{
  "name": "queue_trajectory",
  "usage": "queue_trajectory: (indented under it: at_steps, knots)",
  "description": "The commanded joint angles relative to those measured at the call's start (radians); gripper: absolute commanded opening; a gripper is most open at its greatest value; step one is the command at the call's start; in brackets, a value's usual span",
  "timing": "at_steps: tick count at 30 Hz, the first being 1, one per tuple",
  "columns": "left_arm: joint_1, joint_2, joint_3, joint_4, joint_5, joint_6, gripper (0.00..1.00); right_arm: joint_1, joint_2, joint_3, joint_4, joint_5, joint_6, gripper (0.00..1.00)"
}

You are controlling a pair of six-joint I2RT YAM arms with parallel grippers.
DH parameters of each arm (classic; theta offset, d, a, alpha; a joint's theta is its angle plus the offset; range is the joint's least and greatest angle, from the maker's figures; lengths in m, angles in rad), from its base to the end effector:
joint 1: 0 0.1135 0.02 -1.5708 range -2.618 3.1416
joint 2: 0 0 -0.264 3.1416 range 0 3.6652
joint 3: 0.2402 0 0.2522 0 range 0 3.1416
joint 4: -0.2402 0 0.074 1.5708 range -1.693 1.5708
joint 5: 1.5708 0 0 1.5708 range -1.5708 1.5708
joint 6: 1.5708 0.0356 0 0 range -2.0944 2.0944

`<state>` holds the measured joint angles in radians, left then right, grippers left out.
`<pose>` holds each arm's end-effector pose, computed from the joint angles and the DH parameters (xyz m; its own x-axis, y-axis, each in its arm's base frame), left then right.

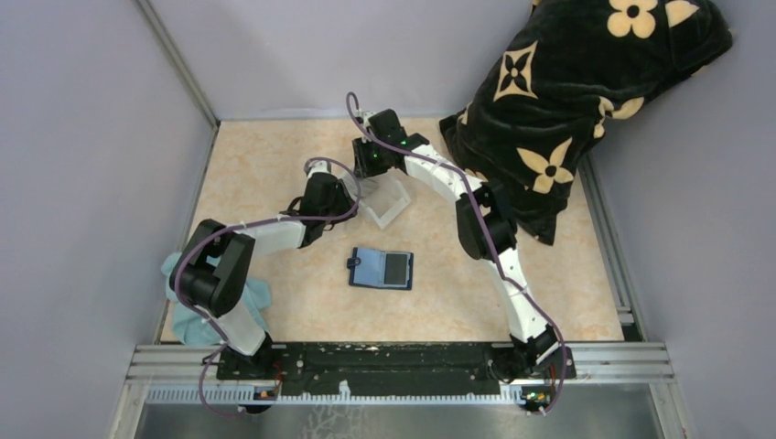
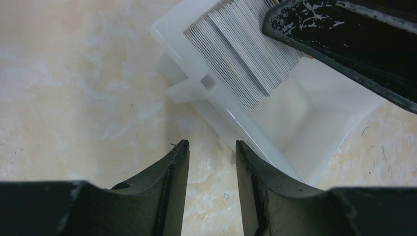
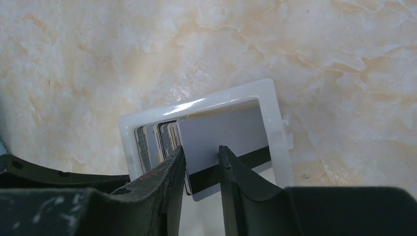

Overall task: Put the credit cards into the card holder
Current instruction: Pick up the credit card from the storage box.

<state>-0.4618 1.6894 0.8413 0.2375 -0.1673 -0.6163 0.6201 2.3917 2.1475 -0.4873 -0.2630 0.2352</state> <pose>0.3139 -0.1496 0.1690 -0.6022 -0.3369 -0.7238 -0.0378 0.9176 -0.3957 0.4390 0.3248 0.2200 -0.6961 -0.2206 -0.6832 -0.5721 0.7453 0.3423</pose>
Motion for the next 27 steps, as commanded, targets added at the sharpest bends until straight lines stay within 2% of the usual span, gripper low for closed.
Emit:
queue_trajectory:
  at_steps: [1, 11, 20, 27]
  knots:
    - [0.009, 0.022, 0.034, 0.056, -0.004, -0.025, 0.47, 0.030, -0.097, 0.002, -0.009, -0.013, -0.010, 0.31]
    - [0.013, 0.023, 0.052, 0.041, -0.020, -0.028, 0.47, 0.029, -0.129, -0.015, -0.006, -0.013, -0.014, 0.29]
    - [0.015, 0.011, 0.043, 0.039, -0.024, -0.032, 0.47, 0.029, -0.152, -0.044, -0.004, 0.012, -0.028, 0.17]
    - [0.015, -0.029, 0.021, 0.032, -0.046, -0.031, 0.48, 0.033, -0.215, -0.110, 0.022, 0.141, -0.075, 0.08]
